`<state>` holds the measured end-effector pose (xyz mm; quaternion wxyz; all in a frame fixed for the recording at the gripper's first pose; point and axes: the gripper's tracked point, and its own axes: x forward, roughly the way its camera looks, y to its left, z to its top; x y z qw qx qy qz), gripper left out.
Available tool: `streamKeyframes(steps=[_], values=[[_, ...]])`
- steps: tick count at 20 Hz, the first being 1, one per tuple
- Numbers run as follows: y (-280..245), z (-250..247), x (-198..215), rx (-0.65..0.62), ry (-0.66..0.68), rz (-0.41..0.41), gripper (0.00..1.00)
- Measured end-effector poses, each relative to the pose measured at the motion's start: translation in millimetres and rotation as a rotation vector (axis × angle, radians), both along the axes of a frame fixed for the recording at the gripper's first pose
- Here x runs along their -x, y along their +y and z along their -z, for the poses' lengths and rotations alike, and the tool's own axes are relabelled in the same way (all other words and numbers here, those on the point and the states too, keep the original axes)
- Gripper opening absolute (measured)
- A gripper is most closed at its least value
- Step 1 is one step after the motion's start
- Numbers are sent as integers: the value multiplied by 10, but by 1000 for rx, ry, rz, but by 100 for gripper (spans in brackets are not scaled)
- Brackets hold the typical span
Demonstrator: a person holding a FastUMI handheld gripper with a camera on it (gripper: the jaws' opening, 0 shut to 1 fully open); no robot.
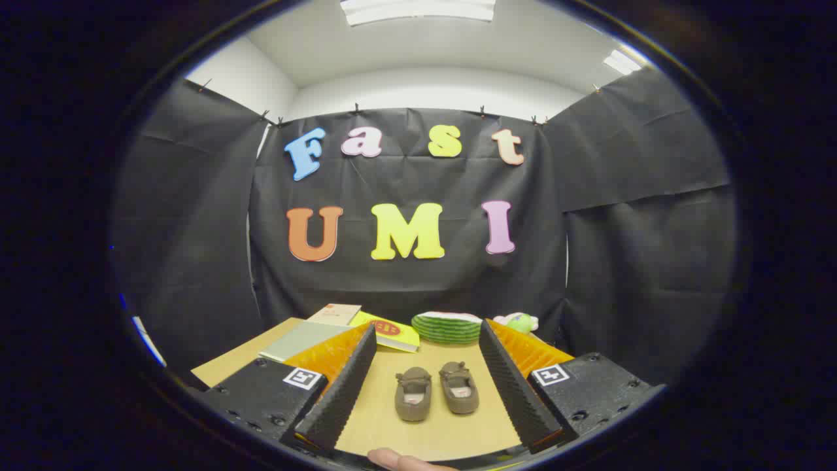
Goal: Open the storage box then place both shoes into the box .Put the left shoe in first, then the right shoe, with the right side of both shoes facing outward in a uniform manner.
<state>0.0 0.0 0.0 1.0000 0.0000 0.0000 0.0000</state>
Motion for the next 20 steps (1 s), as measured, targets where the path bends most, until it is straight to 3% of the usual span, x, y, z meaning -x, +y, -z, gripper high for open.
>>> streamKeyframes(steps=[12,20], values=[[-45,111,-80,17,32,2,100],[-210,812,-681,52,226,53,100]])
